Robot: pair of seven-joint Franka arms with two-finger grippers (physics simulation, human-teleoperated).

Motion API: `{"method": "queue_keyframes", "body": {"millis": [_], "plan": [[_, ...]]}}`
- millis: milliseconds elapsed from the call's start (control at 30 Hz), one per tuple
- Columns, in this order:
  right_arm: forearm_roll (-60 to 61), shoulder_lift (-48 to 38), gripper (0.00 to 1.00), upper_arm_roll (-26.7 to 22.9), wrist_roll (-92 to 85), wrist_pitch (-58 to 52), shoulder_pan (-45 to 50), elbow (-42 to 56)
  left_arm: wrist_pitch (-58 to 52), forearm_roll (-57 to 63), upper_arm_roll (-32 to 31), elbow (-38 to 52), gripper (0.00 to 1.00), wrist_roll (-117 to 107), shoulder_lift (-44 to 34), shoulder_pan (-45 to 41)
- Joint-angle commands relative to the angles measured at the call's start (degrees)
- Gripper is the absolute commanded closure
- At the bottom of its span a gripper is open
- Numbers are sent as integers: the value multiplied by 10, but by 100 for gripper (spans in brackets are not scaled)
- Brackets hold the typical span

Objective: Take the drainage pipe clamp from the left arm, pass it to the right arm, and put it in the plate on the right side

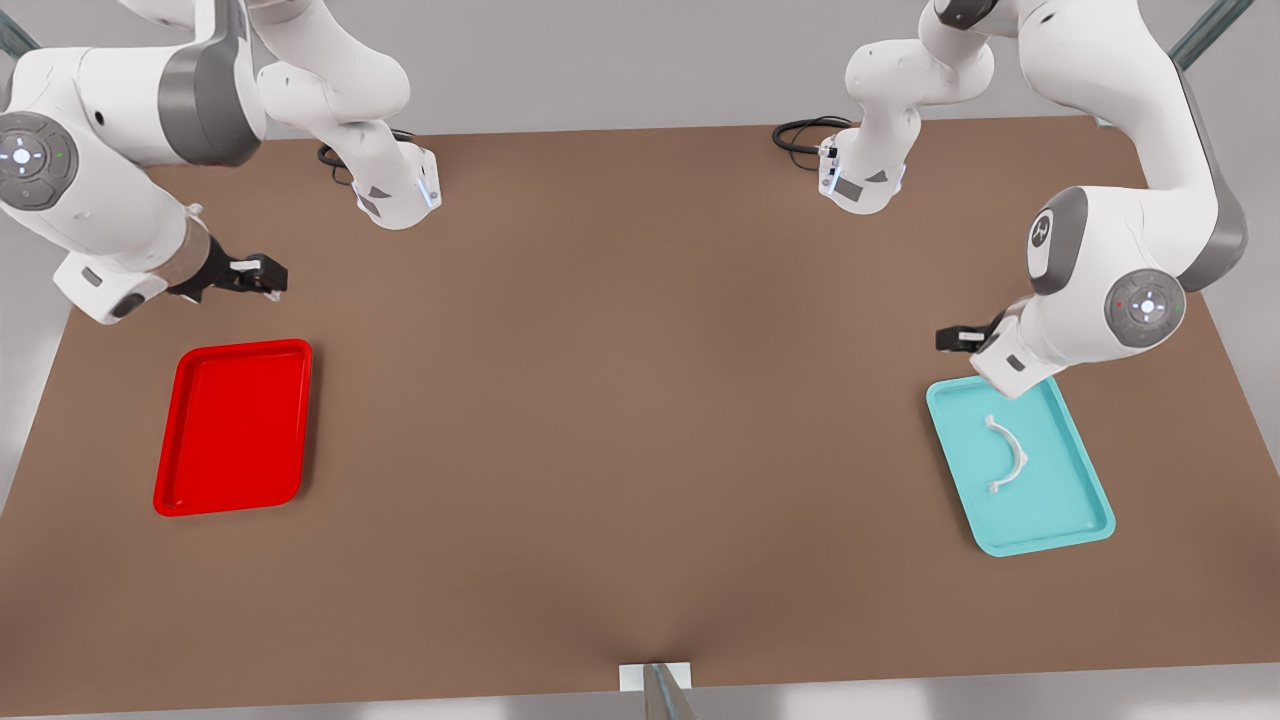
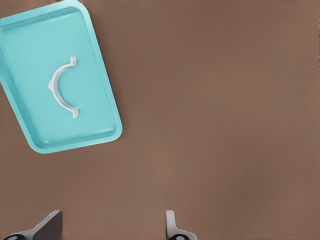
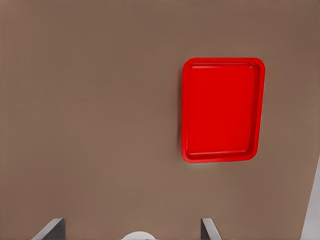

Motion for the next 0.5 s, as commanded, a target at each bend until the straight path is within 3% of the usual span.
{"method": "queue_keyframes", "body": {"millis": [0,100,167,267,467], "plan": [[0,-2,0,0,9,32,-8,-1,27,1,0,0,0,6,-1,0],[7,-6,0,0,9,36,-9,-8,28,1,4,5,0,16,11,4],[2,2,0,-1,8,35,-5,-8,95,3,27,32,0,96,92,28],[-6,24,0,-1,9,48,5,-3,224,-1,35,30,0,260,172,61],[-4,28,0,-1,8,77,5,-7,340,-4,39,31,0,662,274,137]]}}
